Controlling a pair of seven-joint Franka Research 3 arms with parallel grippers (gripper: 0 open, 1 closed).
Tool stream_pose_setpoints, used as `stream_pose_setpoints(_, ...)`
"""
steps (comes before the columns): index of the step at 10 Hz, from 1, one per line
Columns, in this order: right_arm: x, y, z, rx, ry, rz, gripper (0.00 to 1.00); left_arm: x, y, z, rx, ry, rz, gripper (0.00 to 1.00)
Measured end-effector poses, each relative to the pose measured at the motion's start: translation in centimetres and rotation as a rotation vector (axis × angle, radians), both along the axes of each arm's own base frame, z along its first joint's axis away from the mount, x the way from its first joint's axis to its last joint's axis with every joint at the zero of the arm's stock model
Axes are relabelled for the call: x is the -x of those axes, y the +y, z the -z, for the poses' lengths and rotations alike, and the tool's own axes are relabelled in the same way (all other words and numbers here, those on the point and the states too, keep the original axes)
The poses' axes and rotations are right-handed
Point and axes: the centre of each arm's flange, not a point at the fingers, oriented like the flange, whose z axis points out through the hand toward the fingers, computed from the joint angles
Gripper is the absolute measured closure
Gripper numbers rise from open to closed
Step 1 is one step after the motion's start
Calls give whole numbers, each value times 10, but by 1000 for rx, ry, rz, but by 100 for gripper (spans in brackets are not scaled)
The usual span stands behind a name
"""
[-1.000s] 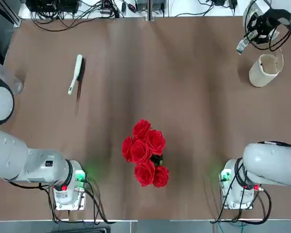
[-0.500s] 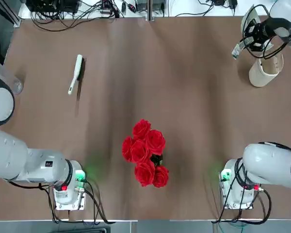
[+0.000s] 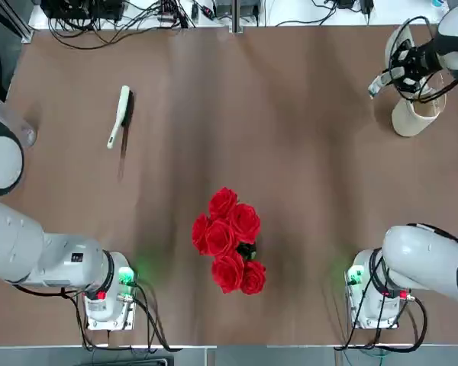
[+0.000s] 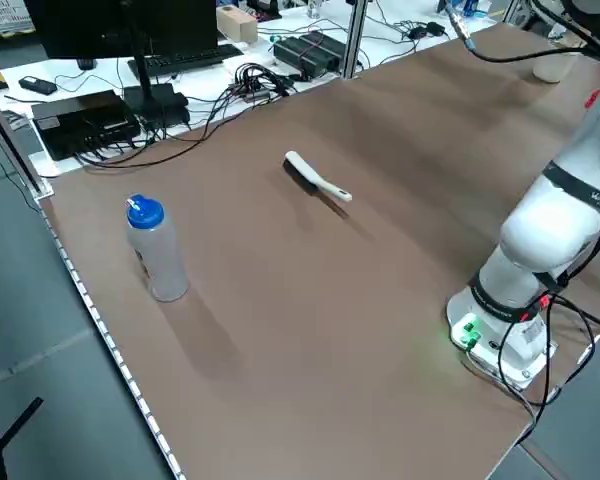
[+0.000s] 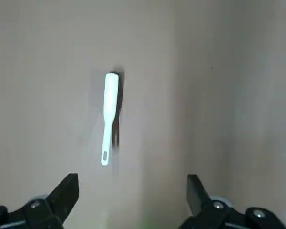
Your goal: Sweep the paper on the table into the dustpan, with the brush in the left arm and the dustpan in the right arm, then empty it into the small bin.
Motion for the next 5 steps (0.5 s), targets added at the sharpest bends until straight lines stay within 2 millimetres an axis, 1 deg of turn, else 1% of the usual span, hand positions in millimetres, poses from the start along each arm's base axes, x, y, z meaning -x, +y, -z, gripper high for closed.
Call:
stream_pose_setpoints(2,9,-8,4,-45,-23,13,67,0,-1,0,0,0,1,0)
stream_pose_setpoints(5,15,-17,12,-95,-62,6,67,0,-1,0,0,0,1,0)
